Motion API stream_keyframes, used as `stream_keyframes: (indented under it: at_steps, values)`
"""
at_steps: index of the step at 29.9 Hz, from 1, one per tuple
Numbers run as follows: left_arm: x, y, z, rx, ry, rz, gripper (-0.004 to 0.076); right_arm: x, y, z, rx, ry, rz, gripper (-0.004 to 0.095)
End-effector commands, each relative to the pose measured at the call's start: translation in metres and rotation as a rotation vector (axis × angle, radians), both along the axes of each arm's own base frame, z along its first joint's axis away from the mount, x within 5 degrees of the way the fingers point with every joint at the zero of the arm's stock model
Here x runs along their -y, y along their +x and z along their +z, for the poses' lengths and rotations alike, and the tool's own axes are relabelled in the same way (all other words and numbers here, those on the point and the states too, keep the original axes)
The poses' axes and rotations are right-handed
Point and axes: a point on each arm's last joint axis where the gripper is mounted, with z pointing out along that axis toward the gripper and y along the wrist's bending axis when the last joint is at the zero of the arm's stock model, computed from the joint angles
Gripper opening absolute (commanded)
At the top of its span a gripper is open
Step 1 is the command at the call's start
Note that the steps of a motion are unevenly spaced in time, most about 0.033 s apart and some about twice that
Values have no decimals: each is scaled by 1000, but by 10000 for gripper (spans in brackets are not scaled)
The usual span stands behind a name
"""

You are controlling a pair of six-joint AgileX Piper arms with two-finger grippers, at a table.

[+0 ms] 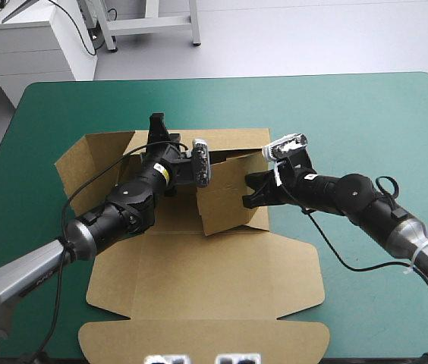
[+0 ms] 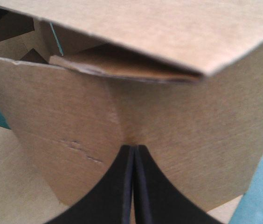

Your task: Fold the box

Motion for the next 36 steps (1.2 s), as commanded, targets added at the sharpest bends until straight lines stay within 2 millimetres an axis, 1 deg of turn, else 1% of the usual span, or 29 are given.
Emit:
stream_keyframes:
  at_steps: [1, 12, 17, 23, 29, 32, 36]
  values:
    - [3, -6, 26, 72, -49, -54, -8, -5, -7, 21, 44, 60, 13, -12]
    - [3, -6, 26, 69, -62, -51, -8, -29, -23, 22, 62, 54, 103, -12]
    - [3, -6, 26, 69, -62, -51, -8, -29, -21, 23, 92, 47, 77, -12]
    - [2, -5, 26, 69, -59, -42, -8, -22, -14, 23, 132, 0, -14, -12]
    - [0, -5, 26, 72, -46, -16, -8, -13, -9, 19, 124, -62, -80, -12]
    - [0, -5, 26, 72, -45, -12, -8, -2, -3, 17, 97, -82, -139, -12]
    - [1, -5, 26, 72, -50, -25, -8, 19, 8, 15, 86, -126, -224, -13]
